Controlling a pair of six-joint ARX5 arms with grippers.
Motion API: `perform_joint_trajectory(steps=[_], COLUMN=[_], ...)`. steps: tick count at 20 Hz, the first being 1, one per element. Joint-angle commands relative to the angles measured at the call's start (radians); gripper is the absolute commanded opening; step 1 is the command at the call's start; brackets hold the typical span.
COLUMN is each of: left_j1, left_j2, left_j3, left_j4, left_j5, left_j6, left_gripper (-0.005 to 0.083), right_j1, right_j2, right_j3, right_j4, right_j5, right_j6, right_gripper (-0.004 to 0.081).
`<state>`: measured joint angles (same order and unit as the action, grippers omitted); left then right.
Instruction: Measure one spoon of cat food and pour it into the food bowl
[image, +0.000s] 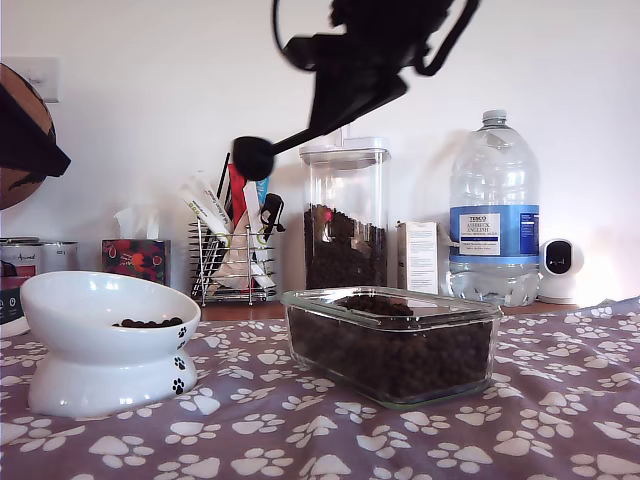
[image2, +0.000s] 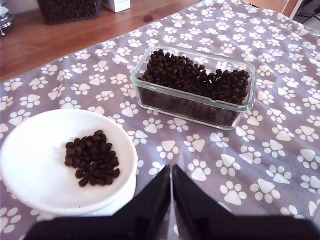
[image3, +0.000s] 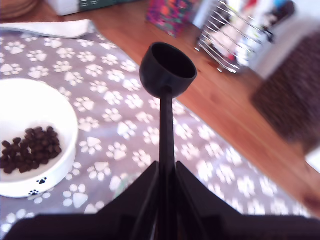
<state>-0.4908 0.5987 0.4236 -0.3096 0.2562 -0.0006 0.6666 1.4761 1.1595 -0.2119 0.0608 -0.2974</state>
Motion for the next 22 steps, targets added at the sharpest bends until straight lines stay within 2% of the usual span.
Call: perform_joint_trajectory(steps=[1,7,12,17,22], left_j1=[0.001,0.001,0.001,0.001,0.001], left_j2=[0.003,0.003,0.003,0.003,0.003], left_j3=[-0.015,-0.015,-0.015,-0.015,-0.015], left_j4=[0.010,0.010,0.010,0.010,0.010], left_j5=[-0.002,-0.002,-0.002,-0.002,-0.002], left_j6=[0.000,0.000,0.000,0.000,0.000], left_gripper=[-0.0020,-0.0020,-0.0020,-0.0020,-0.0020], right_j1=[-0.030,-0.128,-0.150,-0.150,-0.135], right_j2=[-0.061,-0.281,-0.383,-0.354,-0.243], right_j3=[-0.077,-0.368,-0.568,-0.591,-0.591], right_j4=[-0.003,0.061,0.215,0.260,0.275], right_j5=[0.002,-0.011,-0.085,-0.089,-0.105], right_j6=[0.054,0.145,0.221,0.221,0.217], right_gripper=[-0.0013,-0.0013,-0.0013,-0.0013,-0.0013])
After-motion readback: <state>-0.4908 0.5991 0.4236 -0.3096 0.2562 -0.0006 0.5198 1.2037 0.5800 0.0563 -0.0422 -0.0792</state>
